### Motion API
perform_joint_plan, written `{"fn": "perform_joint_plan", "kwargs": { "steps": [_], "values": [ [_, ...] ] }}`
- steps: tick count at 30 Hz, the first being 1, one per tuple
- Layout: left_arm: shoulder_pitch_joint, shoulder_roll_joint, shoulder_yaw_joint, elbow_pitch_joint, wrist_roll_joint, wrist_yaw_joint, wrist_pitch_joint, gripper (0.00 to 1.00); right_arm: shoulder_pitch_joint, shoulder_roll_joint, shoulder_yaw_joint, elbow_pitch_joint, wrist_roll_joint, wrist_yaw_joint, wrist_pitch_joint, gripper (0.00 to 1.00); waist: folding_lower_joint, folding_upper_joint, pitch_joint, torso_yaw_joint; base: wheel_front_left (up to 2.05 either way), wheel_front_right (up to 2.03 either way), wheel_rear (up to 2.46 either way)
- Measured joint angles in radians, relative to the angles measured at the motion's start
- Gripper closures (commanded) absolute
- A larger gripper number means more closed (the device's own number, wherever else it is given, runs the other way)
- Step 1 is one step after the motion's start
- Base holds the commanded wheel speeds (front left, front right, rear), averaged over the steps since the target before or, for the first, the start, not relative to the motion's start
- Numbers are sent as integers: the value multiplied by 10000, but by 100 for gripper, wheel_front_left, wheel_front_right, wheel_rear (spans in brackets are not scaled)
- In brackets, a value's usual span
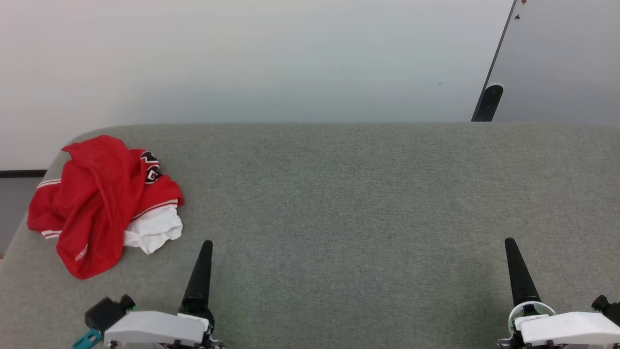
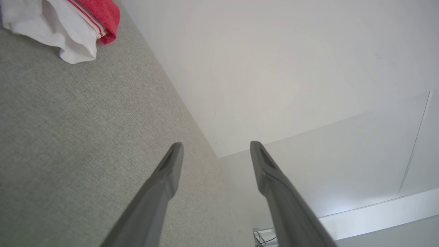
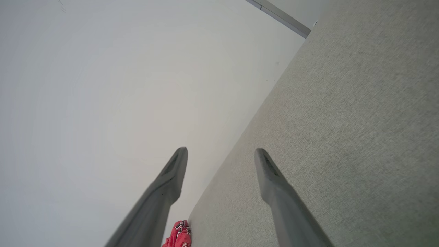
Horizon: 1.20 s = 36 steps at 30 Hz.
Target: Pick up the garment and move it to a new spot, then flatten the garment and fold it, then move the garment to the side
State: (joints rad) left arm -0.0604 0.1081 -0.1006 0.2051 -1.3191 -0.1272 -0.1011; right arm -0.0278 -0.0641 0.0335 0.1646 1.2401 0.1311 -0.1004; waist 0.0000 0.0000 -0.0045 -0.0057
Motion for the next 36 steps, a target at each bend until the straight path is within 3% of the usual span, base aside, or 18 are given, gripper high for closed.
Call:
{"fn": "perform_joint_plan", "kwargs": {
  "steps": [11, 21, 28, 36],
  "values": [
    [-24, -305, 433, -357, 3887, 102, -322, 0, 85, 142, -184, -280, -3434, 0, -322, 0, 0, 0, 10, 3, 0, 0, 0],
    [-15, -483, 564, -834, 7164, 221, -579, 0, 173, 151, -161, -481, -5657, 2, -583, 0, 0, 0, 35, 3, 0, 0, 0],
    [-12, -520, 433, -1060, 8876, 479, -734, 0, 177, 151, -104, -614, -6642, 2, -759, 0, 0, 0, 57, 4, 0, 0, 0],
    [-10, -529, 263, -1216, 10036, 652, -930, 0, 196, 151, -35, -715, -7298, 2, -936, 0, 0, 0, 61, 11, 0, 0, 0]
  ]
}}
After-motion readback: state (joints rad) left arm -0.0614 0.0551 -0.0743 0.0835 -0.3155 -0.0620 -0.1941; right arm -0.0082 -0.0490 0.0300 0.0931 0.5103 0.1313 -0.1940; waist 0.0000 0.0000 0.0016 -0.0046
